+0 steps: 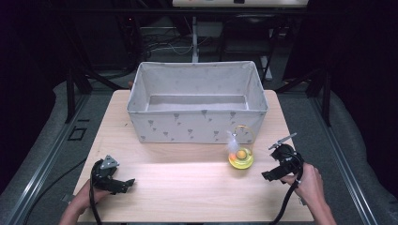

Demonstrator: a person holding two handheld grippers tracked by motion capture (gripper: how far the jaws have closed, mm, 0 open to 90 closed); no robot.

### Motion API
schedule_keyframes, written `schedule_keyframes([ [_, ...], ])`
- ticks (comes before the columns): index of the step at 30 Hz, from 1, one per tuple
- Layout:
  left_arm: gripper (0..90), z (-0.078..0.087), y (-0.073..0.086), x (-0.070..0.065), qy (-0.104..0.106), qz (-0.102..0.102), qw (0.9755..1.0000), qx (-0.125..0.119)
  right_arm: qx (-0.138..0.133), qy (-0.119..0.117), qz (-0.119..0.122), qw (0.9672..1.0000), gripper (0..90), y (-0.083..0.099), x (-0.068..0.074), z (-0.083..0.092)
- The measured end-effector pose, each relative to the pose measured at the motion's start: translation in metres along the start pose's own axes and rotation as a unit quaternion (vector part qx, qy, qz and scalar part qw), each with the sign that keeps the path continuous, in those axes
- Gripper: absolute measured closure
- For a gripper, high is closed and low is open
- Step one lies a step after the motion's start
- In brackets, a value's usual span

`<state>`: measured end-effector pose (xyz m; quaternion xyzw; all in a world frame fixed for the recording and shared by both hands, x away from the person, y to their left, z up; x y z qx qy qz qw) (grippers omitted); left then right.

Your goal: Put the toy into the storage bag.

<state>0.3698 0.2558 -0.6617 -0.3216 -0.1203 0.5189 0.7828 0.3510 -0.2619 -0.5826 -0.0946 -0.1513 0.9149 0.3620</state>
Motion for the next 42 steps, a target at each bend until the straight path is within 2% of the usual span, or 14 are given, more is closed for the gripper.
schedule_keyframes([
  [7,0.0,0.0,0.0,-0.001,-0.001,0.002,1.0,0.001,0.009,-0.004,0.004,0.9999,11.8,0.0,0.002,0.001],
  [13,0.0,0.0,0.0,-0.001,-0.001,0.002,1.0,-0.003,0.011,0.003,0.015,0.9998,11.7,-0.003,0.002,0.004],
  [21,0.0,-0.001,0.0,-0.001,-0.002,0.002,1.0,-0.002,-0.001,0.005,0.011,0.9999,11.8,-0.01,0.002,0.013],
  [29,0.0,0.0,0.0,-0.001,-0.003,0.003,1.0,-0.002,-0.006,0.006,0.023,0.9997,11.3,-0.025,0.007,0.023],
  [34,0.0,0.0,0.0,-0.001,-0.003,0.003,1.0,-0.002,0.002,0.007,0.032,0.9995,10.7,-0.034,0.008,0.027],
  [42,0.0,-0.001,0.0,-0.001,-0.004,0.005,1.0,-0.004,-0.006,0.012,0.043,0.999,9.7,-0.05,0.009,0.033],
])
Point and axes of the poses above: each handheld gripper's, and its own axes: z roughly backward along the jaws, y roughly out of its underside, x roughly to its left, the point moved 10 cm from there along -z, roughly forward along the jaws, and after that the axes turned 13 degrees about z, right-handed, at the moved point
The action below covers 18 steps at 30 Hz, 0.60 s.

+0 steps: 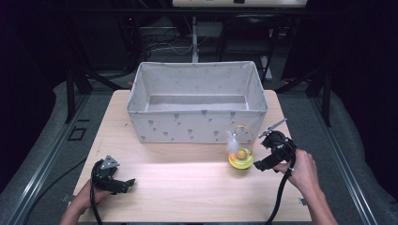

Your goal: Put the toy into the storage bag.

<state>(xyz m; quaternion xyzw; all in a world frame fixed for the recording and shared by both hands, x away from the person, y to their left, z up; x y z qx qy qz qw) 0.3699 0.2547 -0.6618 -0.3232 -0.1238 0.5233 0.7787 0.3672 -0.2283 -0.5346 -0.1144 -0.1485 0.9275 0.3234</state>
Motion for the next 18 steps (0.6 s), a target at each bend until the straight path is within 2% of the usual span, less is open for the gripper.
schedule_keyframes([
  [3,0.0,0.0,0.0,0.0,0.001,0.0,1.0,0.0,-0.007,-0.001,0.001,1.0,9.4,-0.005,0.0,0.001],
  [9,0.0,0.0,0.0,0.0,-0.002,0.001,1.0,-0.001,-0.008,-0.002,0.022,0.9997,9.2,-0.021,-0.004,0.005],
  [14,0.0,0.0,0.0,0.0,-0.002,0.001,1.0,-0.001,-0.012,-0.006,0.025,0.9996,8.5,-0.029,-0.004,0.004],
  [18,0.0,0.0,0.0,0.0,-0.002,0.001,1.0,0.0,-0.001,-0.013,0.03,0.9994,8.4,-0.037,-0.007,0.004],
])
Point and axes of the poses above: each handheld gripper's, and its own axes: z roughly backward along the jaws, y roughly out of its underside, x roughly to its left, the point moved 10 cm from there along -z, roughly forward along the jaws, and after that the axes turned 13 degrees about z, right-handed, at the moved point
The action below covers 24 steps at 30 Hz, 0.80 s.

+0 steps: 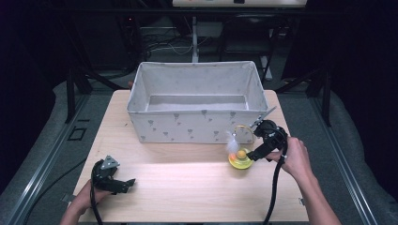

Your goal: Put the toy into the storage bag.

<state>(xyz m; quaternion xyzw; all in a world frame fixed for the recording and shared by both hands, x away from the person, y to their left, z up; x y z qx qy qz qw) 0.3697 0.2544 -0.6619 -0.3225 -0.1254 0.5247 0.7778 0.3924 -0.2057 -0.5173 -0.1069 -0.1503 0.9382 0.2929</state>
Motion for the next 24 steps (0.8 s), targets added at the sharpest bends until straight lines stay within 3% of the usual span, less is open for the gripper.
schedule_keyframes([
  [11,0.0,0.0,0.0,0.0,0.002,0.0,1.0,0.002,-0.003,-0.005,0.01,0.9999,14.7,-0.016,-0.007,0.004],
  [13,0.0,0.0,0.0,0.0,0.002,-0.001,1.0,0.002,0.002,-0.002,0.018,0.9998,24.7,-0.02,-0.009,0.006],
  [16,0.0,0.0,0.0,0.0,0.002,-0.001,1.0,0.003,0.01,-0.006,0.025,0.9996,32.6,-0.025,-0.01,0.008],
  [24,0.0,0.0,0.0,0.0,0.003,-0.002,1.0,0.003,0.022,0.003,0.035,0.9991,46.0,-0.034,-0.014,0.013],
])
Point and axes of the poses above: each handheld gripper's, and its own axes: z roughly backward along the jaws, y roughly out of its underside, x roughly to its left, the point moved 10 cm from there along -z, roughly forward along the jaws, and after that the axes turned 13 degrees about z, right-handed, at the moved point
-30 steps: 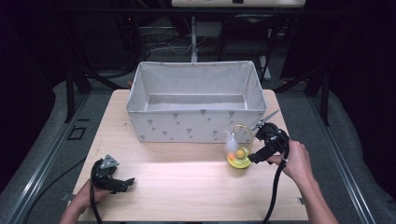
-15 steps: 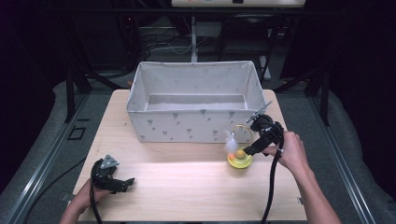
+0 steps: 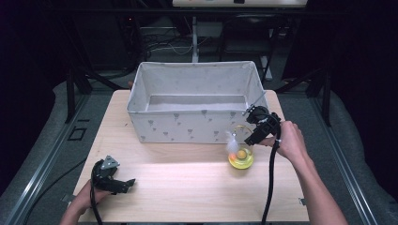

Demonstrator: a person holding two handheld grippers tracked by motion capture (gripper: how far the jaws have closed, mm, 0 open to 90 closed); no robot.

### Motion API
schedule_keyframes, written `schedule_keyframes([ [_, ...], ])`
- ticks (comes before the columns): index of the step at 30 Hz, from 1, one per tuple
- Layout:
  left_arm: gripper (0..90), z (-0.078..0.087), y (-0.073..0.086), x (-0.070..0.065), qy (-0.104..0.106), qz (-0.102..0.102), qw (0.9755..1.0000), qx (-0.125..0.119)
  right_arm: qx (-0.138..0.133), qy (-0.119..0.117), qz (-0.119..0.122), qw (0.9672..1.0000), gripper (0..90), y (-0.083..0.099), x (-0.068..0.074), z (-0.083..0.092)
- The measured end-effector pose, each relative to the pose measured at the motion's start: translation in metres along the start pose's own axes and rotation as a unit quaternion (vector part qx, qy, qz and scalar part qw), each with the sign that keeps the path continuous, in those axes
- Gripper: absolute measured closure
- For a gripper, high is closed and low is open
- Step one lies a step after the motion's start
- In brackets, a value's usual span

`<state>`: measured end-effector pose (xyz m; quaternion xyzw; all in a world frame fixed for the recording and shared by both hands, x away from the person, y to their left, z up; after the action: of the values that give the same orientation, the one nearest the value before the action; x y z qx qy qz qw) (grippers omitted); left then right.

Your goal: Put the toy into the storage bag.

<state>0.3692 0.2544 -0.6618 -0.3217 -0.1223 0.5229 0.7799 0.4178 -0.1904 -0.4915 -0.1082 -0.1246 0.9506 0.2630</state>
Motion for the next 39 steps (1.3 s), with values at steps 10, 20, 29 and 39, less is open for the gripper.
schedule_keyframes([
  [10,0.0,0.0,0.0,0.0,0.0,0.0,1.0,0.0,0.027,-0.011,0.021,0.9993,68.5,-0.002,0.0,0.003],
  [20,0.0,0.0,0.0,0.0,0.001,-0.001,1.0,0.0,0.037,-0.019,0.029,0.9987,83.3,-0.005,0.002,0.003],
  [29,0.0,0.0,0.0,0.0,0.001,-0.001,1.0,0.0,0.04,-0.031,0.041,0.9978,87.9,-0.005,0.005,0.005],
  [39,0.0,0.0,0.0,0.0,0.001,-0.001,1.0,0.0,0.035,-0.033,0.058,0.9971,88.1,-0.016,0.011,0.009],
])
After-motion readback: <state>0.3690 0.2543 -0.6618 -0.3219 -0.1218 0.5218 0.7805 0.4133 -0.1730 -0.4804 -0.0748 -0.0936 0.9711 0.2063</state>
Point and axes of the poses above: each handheld gripper's, and its own axes: z roughly backward along the jaws, y roughly out of its underside, x roughly to its left, the point moved 10 cm from there along -z, roughly forward along the jaws, and after that the axes turned 13 degrees about z, right-handed, at the moved point
